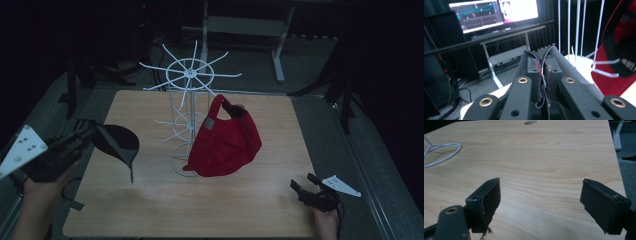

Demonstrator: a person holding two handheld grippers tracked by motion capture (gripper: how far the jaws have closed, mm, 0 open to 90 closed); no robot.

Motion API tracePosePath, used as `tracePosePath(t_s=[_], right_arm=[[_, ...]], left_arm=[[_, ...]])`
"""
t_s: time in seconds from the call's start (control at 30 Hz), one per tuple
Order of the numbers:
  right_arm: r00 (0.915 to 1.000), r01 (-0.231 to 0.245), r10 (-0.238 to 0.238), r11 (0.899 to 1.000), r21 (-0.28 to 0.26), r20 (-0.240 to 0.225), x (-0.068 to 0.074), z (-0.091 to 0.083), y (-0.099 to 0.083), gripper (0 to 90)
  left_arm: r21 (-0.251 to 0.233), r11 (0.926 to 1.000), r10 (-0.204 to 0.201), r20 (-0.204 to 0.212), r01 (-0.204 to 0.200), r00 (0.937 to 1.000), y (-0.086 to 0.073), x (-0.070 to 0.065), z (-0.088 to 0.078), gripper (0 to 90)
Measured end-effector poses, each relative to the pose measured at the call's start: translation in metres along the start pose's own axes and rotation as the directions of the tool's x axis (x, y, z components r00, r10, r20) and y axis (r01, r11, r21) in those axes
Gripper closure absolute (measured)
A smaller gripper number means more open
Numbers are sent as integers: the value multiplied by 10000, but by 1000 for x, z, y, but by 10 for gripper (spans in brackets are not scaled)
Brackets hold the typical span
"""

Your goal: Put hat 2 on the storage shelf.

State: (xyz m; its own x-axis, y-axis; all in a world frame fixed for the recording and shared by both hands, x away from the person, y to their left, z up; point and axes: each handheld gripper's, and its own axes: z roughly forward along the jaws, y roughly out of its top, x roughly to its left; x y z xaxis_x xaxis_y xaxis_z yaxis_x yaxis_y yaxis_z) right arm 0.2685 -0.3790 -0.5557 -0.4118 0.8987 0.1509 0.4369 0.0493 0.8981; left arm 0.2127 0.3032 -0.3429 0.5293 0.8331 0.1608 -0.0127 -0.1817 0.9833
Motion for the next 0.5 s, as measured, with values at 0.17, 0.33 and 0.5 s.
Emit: tracePosePath(t_s=[0.17,0.33,0.5], right_arm=[[10000,-35,35,10000,19,-19,0,0,0,164],[10000,-21,21,10000,3,-44,0,0,0,164],[10000,-1,1,10000,26,-26,0,0,0,164]], left_arm=[[-253,9996,162,272,-155,9995,24,0,13,852],[-457,9984,349,495,-327,9982,43,-4,19,852],[-695,9955,699,689,-651,9952,62,-10,22,852]])
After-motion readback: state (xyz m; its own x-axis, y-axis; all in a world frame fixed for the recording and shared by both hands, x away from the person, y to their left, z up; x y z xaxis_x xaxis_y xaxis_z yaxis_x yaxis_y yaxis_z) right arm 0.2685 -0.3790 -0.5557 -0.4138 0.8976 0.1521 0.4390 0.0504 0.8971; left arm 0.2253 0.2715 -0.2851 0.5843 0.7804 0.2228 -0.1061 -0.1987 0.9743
